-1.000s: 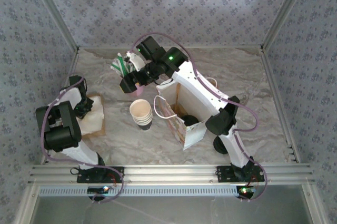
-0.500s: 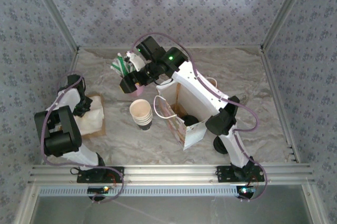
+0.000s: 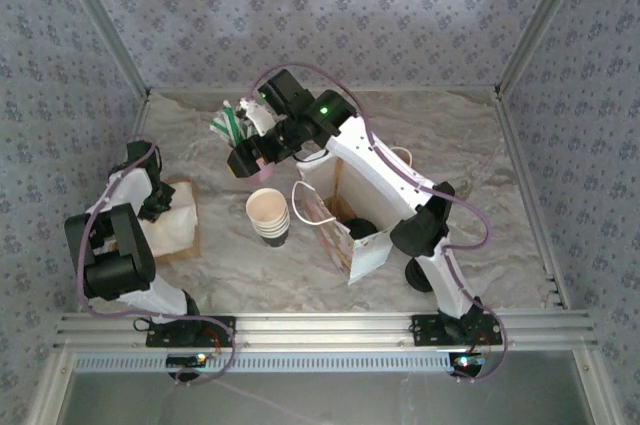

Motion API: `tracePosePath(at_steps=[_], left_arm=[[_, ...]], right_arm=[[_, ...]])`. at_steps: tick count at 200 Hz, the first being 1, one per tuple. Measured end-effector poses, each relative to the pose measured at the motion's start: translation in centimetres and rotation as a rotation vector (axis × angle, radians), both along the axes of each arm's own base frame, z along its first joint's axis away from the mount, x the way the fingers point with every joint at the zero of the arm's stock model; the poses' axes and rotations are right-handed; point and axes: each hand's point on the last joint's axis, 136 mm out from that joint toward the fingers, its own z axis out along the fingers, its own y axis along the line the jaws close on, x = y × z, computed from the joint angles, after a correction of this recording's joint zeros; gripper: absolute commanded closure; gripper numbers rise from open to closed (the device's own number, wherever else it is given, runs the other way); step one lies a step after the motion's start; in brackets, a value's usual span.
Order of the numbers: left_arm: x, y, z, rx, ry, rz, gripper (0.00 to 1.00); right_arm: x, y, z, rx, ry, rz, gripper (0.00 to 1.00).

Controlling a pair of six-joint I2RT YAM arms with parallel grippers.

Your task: Pack the takeout coffee

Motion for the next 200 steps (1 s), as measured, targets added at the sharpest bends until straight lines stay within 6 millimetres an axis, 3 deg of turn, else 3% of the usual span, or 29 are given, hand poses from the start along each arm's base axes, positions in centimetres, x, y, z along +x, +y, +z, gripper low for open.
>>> tracePosePath(at_steps=[56,107,200], left_arm=[[-0.1,0.0,0.9,0.006,-0.02,-0.001,0.81],[-0.7,-0.1,2.3,0.014,-0.04,0.0,1.0],[-0.6,-0.1,4.1,0.033,-0.098,-0.003,1.0]], right_arm=[[-0.1,0.1,0.0,0.0,0.0,0.002,0.13],[-0.2,0.1,0.0,0.0,0.0,0.004,0.12],[-0.2,0.1,-0.1,-0.001,0.001,0.005,0.12]])
